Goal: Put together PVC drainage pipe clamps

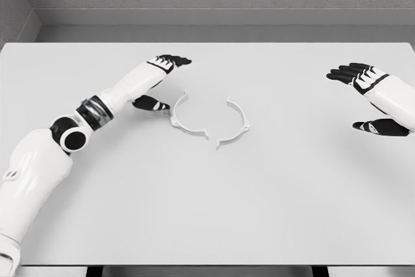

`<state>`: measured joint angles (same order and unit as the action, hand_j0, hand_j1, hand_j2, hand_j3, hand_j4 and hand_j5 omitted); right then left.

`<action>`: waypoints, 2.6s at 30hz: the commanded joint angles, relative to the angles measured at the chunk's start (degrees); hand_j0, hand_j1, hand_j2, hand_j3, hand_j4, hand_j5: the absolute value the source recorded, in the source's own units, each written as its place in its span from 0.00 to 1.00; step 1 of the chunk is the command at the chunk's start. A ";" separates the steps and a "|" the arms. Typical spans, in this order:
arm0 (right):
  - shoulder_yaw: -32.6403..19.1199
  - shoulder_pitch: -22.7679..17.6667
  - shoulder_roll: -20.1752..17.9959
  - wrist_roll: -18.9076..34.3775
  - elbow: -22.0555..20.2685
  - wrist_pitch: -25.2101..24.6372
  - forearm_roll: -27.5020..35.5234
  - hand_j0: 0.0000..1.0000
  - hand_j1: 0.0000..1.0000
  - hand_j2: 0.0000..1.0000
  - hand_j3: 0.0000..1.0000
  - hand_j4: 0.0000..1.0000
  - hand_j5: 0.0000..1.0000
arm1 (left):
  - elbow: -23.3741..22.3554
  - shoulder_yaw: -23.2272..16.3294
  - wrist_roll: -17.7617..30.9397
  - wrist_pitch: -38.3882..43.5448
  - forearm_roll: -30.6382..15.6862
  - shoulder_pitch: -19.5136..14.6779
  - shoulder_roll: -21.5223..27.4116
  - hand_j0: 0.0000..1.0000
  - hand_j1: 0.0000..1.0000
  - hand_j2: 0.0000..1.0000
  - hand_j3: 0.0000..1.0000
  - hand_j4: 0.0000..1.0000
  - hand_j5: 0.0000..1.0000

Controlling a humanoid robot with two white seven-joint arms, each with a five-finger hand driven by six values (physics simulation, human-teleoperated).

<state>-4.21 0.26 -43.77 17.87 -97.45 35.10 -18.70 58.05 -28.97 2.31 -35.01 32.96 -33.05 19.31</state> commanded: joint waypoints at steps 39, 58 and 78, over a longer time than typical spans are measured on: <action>-0.01 -0.09 -0.08 -0.12 0.86 -0.10 0.42 1.00 1.00 1.00 1.00 1.00 1.00 | -4.62 -1.27 -0.02 0.01 -0.18 -1.49 -5.16 1.00 1.00 1.00 1.00 1.00 1.00; -0.01 -0.09 -0.08 -0.12 0.86 -0.10 0.42 1.00 1.00 1.00 1.00 1.00 1.00 | -0.58 -2.15 -0.02 0.01 -0.88 -0.97 -0.32 1.00 1.00 1.00 1.00 1.00 1.00; 0.08 0.00 -0.08 -0.12 2.00 -0.10 0.42 1.00 1.00 1.00 1.00 1.00 1.00 | 2.33 -2.76 -0.02 0.01 -0.18 1.49 0.38 1.00 1.00 1.00 1.00 1.00 1.00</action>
<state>-4.13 0.26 -43.80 17.79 -95.47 35.10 -18.70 60.35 -31.79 2.32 -35.01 33.03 -31.55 19.75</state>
